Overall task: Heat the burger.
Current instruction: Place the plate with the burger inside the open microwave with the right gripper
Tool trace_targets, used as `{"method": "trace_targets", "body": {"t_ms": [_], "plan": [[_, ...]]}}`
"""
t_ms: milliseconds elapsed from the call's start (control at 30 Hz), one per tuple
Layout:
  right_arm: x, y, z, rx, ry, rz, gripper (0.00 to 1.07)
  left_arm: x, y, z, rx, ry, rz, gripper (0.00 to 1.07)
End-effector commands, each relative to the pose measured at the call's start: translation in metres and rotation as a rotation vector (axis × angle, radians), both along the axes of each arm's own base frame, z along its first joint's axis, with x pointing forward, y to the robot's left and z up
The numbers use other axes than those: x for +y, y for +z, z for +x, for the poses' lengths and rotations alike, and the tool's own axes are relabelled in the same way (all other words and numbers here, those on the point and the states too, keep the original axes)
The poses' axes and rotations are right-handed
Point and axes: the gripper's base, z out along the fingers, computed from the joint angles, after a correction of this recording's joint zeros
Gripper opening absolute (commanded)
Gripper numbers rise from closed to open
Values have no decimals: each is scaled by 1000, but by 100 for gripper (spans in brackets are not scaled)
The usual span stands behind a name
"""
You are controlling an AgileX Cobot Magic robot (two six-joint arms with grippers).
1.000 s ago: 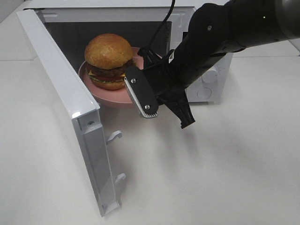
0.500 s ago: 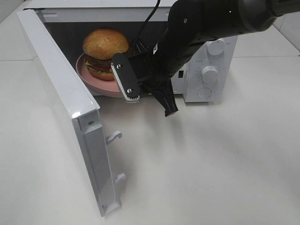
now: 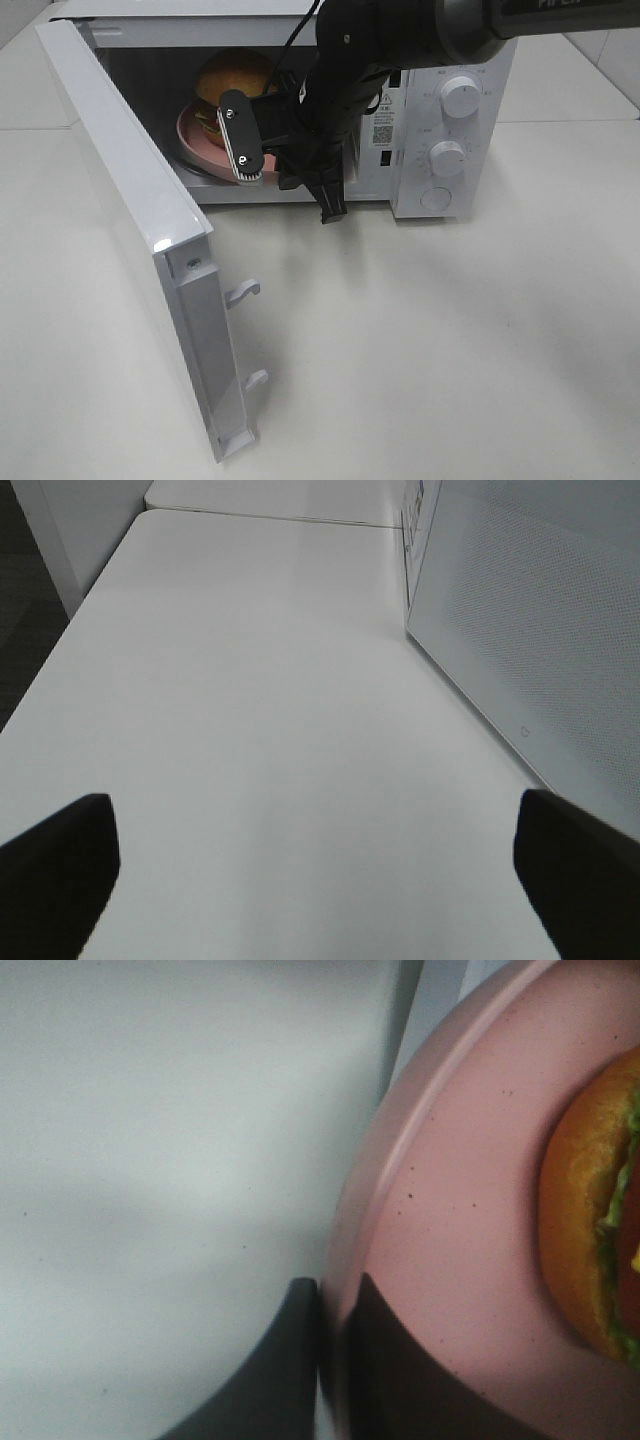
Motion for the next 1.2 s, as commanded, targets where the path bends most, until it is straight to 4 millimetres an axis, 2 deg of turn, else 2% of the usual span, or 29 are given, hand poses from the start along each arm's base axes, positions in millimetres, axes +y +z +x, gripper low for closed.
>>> {"method": "trace_targets", "body": {"t_ms": [33, 433, 733, 967, 1133, 1167, 1200], "plan": [[8, 13, 13, -80, -8, 59, 0, -1, -1, -2, -11, 0, -5, 100], [24, -1, 35, -47, -79, 81, 0, -1, -1, -2, -11, 0, -5, 100], [23, -2, 39, -61, -79, 68, 3, -1, -1, -2, -11, 0, -5, 100], [23, -2, 39, -44, -120, 85, 14, -1, -1, -2, -11, 0, -5, 100], [22, 4, 37, -51, -124, 93, 31, -1, -1, -2, -11, 0, -5, 100], [22, 4, 37, -51, -124, 93, 31, -1, -1, -2, -11, 0, -5, 100], [21, 6, 36, -51, -127, 96, 37, -1, -1, -2, -11, 0, -5, 100]]}}
